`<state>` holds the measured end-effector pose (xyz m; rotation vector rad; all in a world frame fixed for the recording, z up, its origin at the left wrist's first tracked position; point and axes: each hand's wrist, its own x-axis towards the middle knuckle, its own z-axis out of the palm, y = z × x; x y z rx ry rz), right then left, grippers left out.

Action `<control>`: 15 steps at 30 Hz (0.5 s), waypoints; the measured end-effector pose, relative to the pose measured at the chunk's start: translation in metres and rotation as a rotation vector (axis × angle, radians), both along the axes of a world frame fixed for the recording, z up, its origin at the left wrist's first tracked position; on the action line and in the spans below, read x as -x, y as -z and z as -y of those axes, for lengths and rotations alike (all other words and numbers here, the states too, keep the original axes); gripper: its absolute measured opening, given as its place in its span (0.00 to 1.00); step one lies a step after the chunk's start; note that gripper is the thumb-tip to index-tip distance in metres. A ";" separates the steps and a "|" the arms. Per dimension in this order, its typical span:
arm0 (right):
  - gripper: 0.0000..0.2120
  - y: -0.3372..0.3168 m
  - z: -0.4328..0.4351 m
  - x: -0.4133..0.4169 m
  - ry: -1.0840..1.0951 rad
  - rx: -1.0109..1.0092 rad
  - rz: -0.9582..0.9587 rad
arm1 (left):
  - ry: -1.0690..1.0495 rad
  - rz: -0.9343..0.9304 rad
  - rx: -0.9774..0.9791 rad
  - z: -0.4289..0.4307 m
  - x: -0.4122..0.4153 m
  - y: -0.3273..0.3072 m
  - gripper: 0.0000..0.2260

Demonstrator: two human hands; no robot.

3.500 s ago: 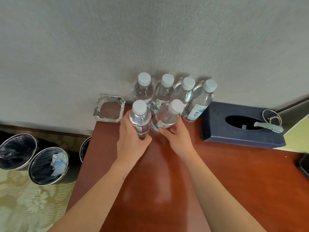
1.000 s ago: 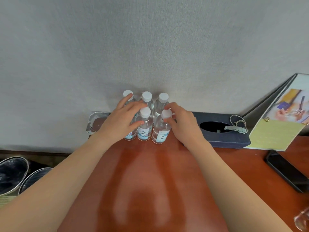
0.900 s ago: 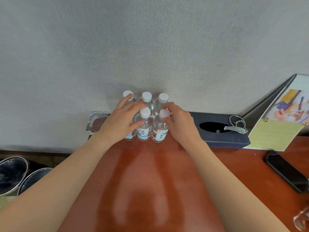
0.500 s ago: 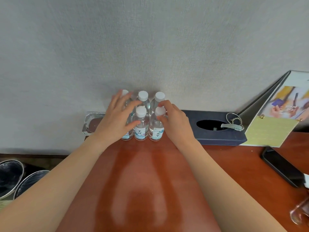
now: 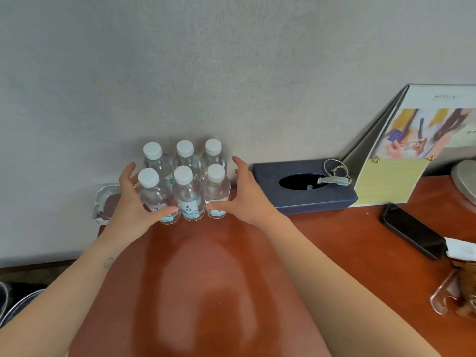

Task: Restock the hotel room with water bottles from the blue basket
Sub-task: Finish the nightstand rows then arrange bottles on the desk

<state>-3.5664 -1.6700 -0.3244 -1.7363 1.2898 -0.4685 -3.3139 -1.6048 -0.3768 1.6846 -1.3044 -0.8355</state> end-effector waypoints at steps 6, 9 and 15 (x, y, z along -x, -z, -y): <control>0.66 0.022 0.012 -0.004 -0.072 -0.096 0.004 | 0.059 -0.034 -0.088 0.006 -0.007 0.008 0.53; 0.67 0.025 0.018 -0.006 -0.124 -0.111 0.022 | 0.095 0.030 -0.083 0.010 -0.017 0.012 0.55; 0.66 0.033 0.024 -0.010 -0.128 -0.122 0.029 | 0.161 0.089 -0.159 0.013 -0.024 0.019 0.55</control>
